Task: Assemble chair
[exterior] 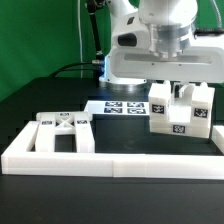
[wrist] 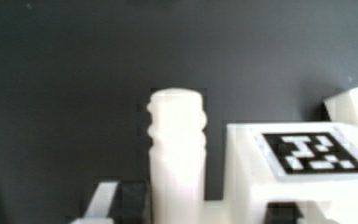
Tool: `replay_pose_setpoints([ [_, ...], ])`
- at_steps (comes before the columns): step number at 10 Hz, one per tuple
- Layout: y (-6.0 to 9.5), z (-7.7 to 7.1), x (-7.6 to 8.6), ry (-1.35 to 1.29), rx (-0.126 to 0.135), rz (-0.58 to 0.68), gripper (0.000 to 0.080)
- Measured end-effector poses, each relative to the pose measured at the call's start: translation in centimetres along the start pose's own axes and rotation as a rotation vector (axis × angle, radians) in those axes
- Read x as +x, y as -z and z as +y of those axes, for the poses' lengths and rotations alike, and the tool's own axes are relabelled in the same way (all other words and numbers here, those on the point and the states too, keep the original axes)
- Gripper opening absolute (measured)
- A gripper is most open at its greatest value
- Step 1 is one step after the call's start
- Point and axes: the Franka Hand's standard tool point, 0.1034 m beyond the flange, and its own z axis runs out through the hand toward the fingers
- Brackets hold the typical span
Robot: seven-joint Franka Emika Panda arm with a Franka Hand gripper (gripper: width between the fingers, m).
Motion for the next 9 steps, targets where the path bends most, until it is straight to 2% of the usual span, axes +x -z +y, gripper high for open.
replay_pose_setpoints([
  [2,-0.5,0.7,-0.2,-0.010,-0.020,-0.169,0.0251],
  [3,-0.4,0.5,0.2,-0.006,-0.027,-0.207,0.0251],
  [4,-0.6,0.7,-0.2,-0.008,-0.032,-0.282,0.0251],
  [6,-1.1,1.8,0.3,-0.026,-0.045,-0.420,0.0251],
  [8,-1.8,2.3,-0.3,-0.043,-0.068,-0.548,0.0251],
  [9,-2.0,2.5,-0.3,-0.043,-0.067,-0.623,0.0251],
])
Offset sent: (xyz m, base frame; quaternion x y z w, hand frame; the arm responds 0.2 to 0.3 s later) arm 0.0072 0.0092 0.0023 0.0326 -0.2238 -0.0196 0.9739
